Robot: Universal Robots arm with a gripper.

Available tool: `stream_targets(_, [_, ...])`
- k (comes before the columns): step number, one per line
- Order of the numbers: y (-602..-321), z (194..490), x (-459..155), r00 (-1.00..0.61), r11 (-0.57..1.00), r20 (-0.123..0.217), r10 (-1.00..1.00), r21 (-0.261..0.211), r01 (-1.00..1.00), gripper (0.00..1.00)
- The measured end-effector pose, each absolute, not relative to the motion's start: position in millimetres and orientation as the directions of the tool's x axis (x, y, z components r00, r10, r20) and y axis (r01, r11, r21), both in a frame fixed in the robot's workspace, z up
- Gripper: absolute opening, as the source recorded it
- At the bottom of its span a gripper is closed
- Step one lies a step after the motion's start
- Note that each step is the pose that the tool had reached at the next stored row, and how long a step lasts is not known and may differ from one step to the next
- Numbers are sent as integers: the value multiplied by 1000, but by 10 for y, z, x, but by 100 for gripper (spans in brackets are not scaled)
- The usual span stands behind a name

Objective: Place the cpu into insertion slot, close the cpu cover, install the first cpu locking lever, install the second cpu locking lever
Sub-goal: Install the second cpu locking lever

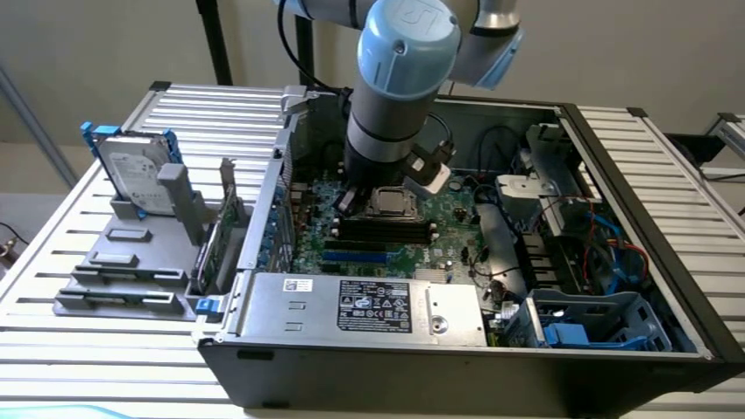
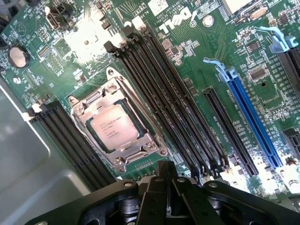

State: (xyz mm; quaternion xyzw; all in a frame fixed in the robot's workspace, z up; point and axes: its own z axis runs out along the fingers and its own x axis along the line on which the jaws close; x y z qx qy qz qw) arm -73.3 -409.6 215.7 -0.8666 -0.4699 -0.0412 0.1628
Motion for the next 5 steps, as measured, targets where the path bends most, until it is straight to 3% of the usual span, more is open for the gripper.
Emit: stream_targets(5, [-4096, 2158, -733, 555, -505, 224, 801, -243, 828, 11])
